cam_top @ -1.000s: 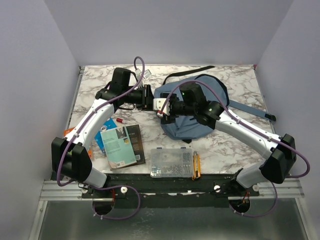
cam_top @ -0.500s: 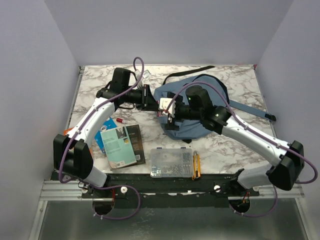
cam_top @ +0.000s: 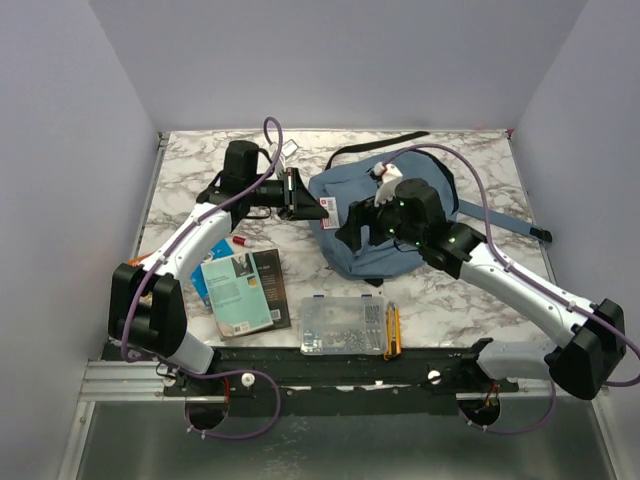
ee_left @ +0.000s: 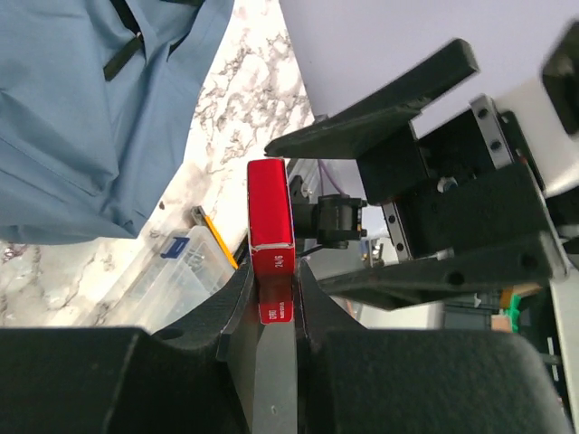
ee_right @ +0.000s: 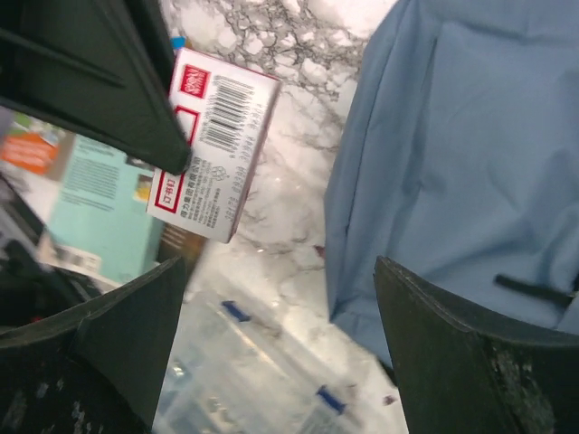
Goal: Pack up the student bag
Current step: Place the stationery in the student bag.
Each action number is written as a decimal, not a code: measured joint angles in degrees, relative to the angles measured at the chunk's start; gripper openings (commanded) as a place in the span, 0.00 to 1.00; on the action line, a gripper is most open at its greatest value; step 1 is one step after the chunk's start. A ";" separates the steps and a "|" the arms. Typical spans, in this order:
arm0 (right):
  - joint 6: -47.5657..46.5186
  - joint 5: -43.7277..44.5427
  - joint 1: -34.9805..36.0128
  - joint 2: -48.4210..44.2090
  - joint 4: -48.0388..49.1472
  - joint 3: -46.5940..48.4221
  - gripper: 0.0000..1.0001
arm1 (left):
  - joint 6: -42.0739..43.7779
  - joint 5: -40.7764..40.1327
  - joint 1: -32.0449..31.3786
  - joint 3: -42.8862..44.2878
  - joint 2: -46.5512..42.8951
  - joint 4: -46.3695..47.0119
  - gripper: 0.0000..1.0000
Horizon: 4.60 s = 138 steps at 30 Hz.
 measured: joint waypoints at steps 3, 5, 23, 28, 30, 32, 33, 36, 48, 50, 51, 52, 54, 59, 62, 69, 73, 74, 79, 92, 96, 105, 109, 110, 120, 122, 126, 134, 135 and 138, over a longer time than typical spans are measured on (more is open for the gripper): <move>10.58 -4.52 -3.91 -2.82 2.82 -4.17 0.97 | -4.68 -0.04 -0.59 -3.48 -0.33 6.78 0.00; 17.09 -7.04 -6.14 -6.45 6.19 -8.70 0.97 | -8.74 -0.44 -1.38 -6.47 -1.09 12.63 0.00; 54.47 -15.65 -10.82 -16.59 44.17 -30.36 0.66 | -40.87 -6.12 -8.79 -18.29 0.11 63.17 0.00; 58.38 -15.15 -10.82 -16.76 49.51 -31.45 0.51 | -43.39 -6.25 -9.07 -19.17 0.87 67.19 0.00; 59.28 -14.95 -10.82 -16.68 50.99 -31.56 0.45 | -43.69 -6.25 -9.09 -19.30 0.94 68.43 0.00; 59.91 -14.93 -10.82 -16.52 52.35 -31.82 0.39 | -44.33 -6.25 -9.09 -19.30 1.27 69.51 0.00; 60.00 -14.91 -10.82 -16.44 52.87 -32.15 0.36 | -44.70 -6.23 -9.09 -19.30 1.53 70.25 0.00; 60.63 -14.73 -11.08 -16.37 54.36 -33.55 0.33 | -45.75 -6.23 -9.09 -19.30 2.32 71.73 0.00; 62.60 -12.61 -11.13 -16.17 60.26 -36.28 0.37 | -47.06 -6.23 -10.03 -19.30 3.32 73.64 0.00; 62.73 -12.31 -11.13 -15.91 60.59 -36.33 0.35 | -47.23 -6.23 -10.23 -19.30 3.54 73.66 0.00; 62.82 -12.15 -11.13 -15.80 60.70 -36.33 0.34 | -47.23 -6.23 -10.25 -19.30 3.56 73.66 0.00; 62.86 -11.93 -11.13 -15.69 60.85 -36.33 0.32 | -47.28 -6.25 -10.29 -19.30 3.56 73.72 0.00; 63.01 -11.32 -11.13 -15.52 61.05 -36.33 0.27 | -47.28 -6.25 -10.36 -19.30 3.56 73.90 0.00; 62.53 -10.71 -11.13 -14.08 61.35 -36.15 0.01 | -47.10 -6.27 -10.60 -19.34 3.56 73.85 0.16; 60.81 -9.66 -11.13 -13.64 59.41 -35.06 0.01 | -47.23 -6.88 -10.34 -19.37 4.02 73.79 0.31; 55.91 -5.31 -11.23 -14.05 48.39 -32.48 0.01 | -43.28 -7.54 -10.47 -19.78 4.20 67.56 0.57; 52.61 -2.43 -12.07 -14.43 40.92 -30.75 0.01 | -35.80 -8.94 -10.43 -19.78 1.79 56.94 0.65; 52.04 -2.03 -12.37 -14.58 39.43 -30.47 0.01 | -34.75 -9.33 -10.43 -19.78 1.05 54.99 0.68; 48.81 -0.35 -13.53 -15.26 34.05 -29.88 0.01 | -26.77 -13.46 -10.43 -20.02 -4.07 43.93 0.84; 31.91 4.39 -19.15 -7.52 25.09 -20.74 0.01 | -9.44 -29.55 -10.08 -10.86 -8.87 9.22 0.83; 23.34 7.69 -19.50 -2.14 24.94 -17.09 0.01 | -9.01 -28.76 -10.25 -5.75 -3.54 6.45 0.79; 8.15 8.15 -19.71 12.24 22.14 -4.50 0.01 | -8.90 -26.38 -14.75 10.21 14.84 -0.92 0.74; 4.59 7.98 -19.71 17.40 19.69 -0.04 0.01 | -8.63 -25.92 -15.85 17.31 20.61 -3.91 0.71; 4.09 7.89 -19.71 18.40 19.19 0.55 0.01 | -8.61 -25.94 -15.85 17.90 21.16 -4.04 0.70; 1.49 9.03 -20.04 27.56 12.04 4.44 0.01 | -6.64 -26.14 -15.65 22.29 29.64 -9.03 0.65; 1.40 10.34 -20.26 28.59 11.50 5.07 0.00 | -6.34 -26.32 -15.63 21.75 30.03 -10.03 0.65; 1.31 12.09 -20.52 29.05 10.51 5.20 0.01 | -6.27 -26.62 -15.45 21.07 30.27 -10.97 0.65; 0.59 14.56 -20.57 31.67 9.55 7.28 0.01 | -6.45 -26.71 -15.28 20.28 32.00 -11.30 0.65; 0.39 14.62 -20.57 32.41 9.51 7.65 0.01 | -6.45 -26.75 -15.28 20.28 32.04 -11.34 0.65; -0.26 14.23 -20.61 34.25 9.62 8.55 0.01 | -6.45 -26.84 -15.28 20.28 32.04 -11.34 0.65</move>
